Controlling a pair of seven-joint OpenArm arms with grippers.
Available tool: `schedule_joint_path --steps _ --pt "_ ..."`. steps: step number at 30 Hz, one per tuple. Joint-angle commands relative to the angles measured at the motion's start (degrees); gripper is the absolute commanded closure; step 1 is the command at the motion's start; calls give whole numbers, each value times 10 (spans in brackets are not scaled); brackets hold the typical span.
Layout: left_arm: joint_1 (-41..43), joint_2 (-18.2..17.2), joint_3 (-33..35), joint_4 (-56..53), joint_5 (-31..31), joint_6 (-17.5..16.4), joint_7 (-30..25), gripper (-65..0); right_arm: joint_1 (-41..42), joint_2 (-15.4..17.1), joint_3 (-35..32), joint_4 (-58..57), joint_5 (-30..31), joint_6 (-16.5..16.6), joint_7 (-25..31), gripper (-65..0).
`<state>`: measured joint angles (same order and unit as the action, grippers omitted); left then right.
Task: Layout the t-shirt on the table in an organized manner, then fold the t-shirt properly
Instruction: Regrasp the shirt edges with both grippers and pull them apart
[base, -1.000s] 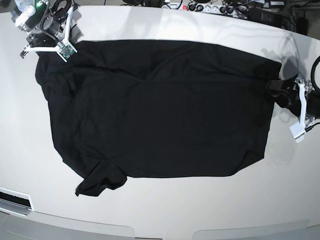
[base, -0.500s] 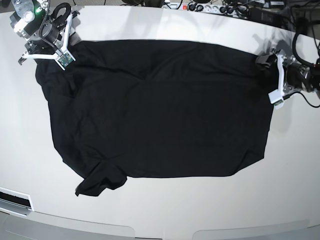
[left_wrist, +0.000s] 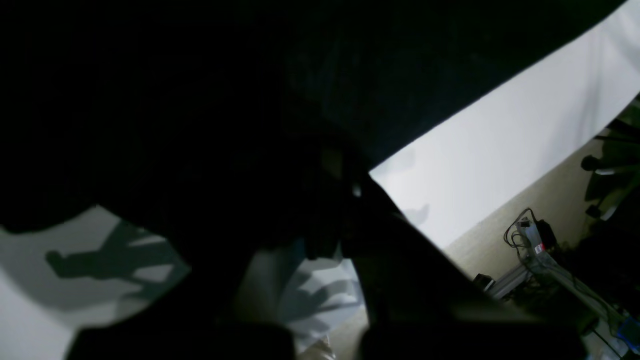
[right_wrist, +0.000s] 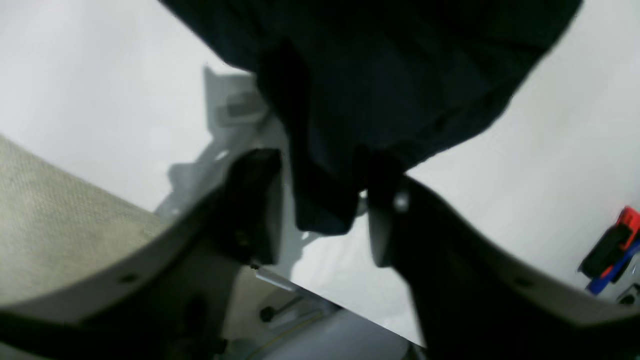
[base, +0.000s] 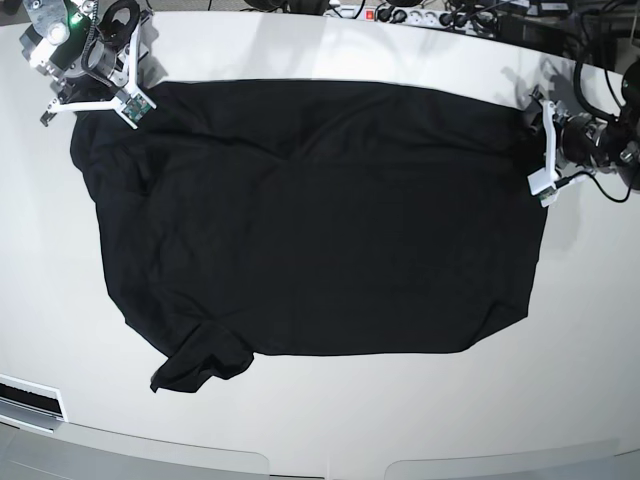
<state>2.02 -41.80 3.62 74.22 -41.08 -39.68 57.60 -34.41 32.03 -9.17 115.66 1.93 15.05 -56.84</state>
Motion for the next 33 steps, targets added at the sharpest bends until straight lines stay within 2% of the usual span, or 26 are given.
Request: schedule_joint_path --steps 1,7,11,15,22,24,28,33 --pt "-7 -12 -6 6 -5 -3 -4 0 0 7 3 9 -2 3 3 -223" --pt "-7 -12 -6 6 -5 -3 -9 0 0 7 3 8 -5 -1 22 0" --pt "-7 -12 -6 6 -2 -3 -14 0 0 12 3 8 -47 0 24 0" --pt "-7 -12 -6 6 23 -3 -21 0 -1 35 3 8 -93 -2 19 0" --pt "-7 -12 -6 4 23 -3 -22 0 -3 80 3 8 -92 15 1 0" --pt "-7 -12 -6 4 28 -3 -23 0 -3 83 3 8 -70 19 2 0" --pt "-7 -19 -6 4 66 -3 -30 0 -3 83 3 3 -19 60 30 0" --pt "3 -48 -6 3 72 -3 -66 0 0 83 3 -30 -20 86 68 0"
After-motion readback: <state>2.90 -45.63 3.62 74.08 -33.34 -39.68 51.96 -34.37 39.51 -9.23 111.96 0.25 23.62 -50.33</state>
